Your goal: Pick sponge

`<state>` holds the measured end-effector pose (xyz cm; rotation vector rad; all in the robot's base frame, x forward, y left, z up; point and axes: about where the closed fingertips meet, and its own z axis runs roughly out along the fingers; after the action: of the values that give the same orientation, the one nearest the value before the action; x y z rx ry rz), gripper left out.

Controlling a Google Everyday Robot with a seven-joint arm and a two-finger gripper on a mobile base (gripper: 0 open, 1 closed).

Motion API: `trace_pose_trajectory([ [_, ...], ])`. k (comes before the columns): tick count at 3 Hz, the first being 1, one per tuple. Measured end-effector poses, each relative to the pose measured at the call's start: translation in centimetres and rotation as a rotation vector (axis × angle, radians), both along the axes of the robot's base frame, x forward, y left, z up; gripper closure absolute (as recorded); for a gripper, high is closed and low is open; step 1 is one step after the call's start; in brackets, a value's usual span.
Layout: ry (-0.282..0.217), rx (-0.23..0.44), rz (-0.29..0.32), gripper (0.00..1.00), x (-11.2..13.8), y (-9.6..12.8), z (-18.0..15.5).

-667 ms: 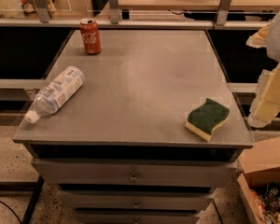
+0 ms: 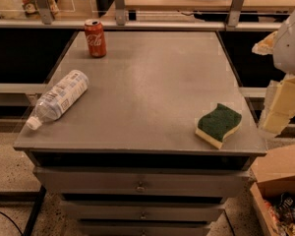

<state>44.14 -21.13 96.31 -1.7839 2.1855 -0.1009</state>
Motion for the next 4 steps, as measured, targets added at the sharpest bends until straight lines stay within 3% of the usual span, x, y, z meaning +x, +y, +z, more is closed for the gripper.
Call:
trace_pose_trajectory([
  [3,0.053,-0.085,0.155,0.0,3.9,0.8,-7.0],
  [4,0.078,-0.08,0.177,0.0,4.7,0.5,-9.1],
])
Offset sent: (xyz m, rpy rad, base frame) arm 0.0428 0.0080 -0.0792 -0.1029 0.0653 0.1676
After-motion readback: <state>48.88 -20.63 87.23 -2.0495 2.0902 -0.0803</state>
